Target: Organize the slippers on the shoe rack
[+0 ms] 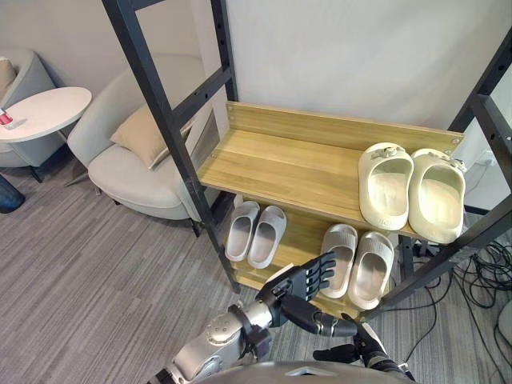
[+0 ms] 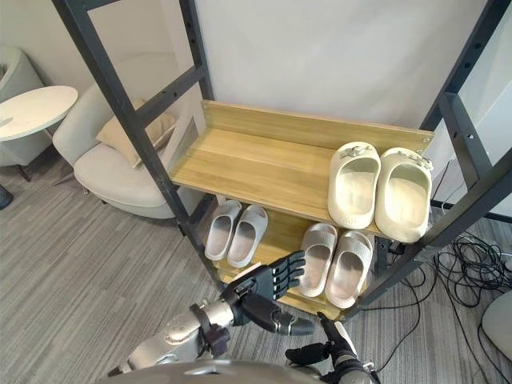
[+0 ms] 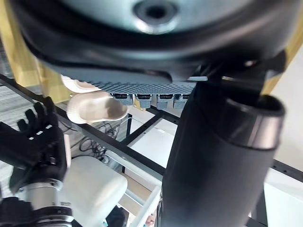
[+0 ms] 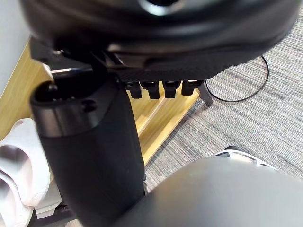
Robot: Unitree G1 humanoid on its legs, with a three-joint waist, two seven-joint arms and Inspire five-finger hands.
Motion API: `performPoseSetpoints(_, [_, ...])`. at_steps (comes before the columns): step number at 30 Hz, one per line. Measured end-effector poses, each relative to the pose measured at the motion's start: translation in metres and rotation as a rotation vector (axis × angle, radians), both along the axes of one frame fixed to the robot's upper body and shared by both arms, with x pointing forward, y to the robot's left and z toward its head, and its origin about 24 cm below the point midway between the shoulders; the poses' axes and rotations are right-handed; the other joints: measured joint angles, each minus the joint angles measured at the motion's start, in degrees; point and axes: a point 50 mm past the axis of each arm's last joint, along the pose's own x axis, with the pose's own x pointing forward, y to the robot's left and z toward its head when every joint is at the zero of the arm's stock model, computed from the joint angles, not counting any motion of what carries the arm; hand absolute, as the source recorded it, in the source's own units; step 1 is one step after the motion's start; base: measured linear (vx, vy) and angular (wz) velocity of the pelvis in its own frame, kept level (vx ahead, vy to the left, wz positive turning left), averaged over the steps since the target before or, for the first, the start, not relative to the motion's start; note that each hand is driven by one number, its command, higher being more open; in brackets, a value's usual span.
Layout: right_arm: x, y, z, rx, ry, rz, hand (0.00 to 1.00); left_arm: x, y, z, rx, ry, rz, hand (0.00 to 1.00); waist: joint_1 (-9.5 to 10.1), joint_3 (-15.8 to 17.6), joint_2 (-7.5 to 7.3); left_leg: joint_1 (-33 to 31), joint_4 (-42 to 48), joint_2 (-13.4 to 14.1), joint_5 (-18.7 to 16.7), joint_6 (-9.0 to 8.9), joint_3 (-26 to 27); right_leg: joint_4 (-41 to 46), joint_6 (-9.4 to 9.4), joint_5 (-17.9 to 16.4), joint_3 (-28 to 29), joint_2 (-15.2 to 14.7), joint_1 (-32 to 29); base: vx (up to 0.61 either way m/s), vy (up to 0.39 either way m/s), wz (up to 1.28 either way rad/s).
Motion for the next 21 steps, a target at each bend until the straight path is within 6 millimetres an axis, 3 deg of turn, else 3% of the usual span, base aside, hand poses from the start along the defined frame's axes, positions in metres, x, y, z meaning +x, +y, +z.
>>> performPoseSetpoints(5, [0.001,0.005,-0.001,0.014,0.000,0.008,1.00,-0.001,0.024,-0.030,0.180,0.029,0.049,1.00,0.00,-0.18,-1.21,0.05,-0.09,0.09,-0.10,-0.12,0.04,-0.88,-0.03,0.19,0.06,0.34,0.38,0.00,0.000,0.00])
performPoseSetpoints(11, [0.001,0.006,-0.001,0.021,-0.001,0.003,1.00,-0.003,0.053,-0.068,0.420,0.099,0.190,1.00,0.00,-0.04,-1.29,-0.04,-0.21,0.27,-0.22,-0.27,0.31,-1.08,-0.08,0.24,0.34,0.56,0.16,0.01,0.002,-0.01])
performPoseSetpoints(18, [0.002,0.007,-0.002,0.028,-0.004,-0.051,1.00,-0.015,0.097,-0.101,0.660,0.225,0.404,1.00,0.05,0.54,-2.03,-0.02,-0.30,0.58,-0.54,-0.56,1.46,-1.09,-0.17,0.25,1.54,1.13,-0.36,0.02,0.008,-0.09])
performPoseSetpoints(21, [0.002,0.007,-0.003,0.027,-0.003,-0.072,1.00,-0.021,0.109,-0.106,0.724,0.250,0.445,1.00,0.08,0.86,-2.39,0.00,-0.29,0.68,-0.63,-0.66,1.61,-1.11,-0.19,0.25,1.69,1.22,-0.41,0.01,0.005,-0.01])
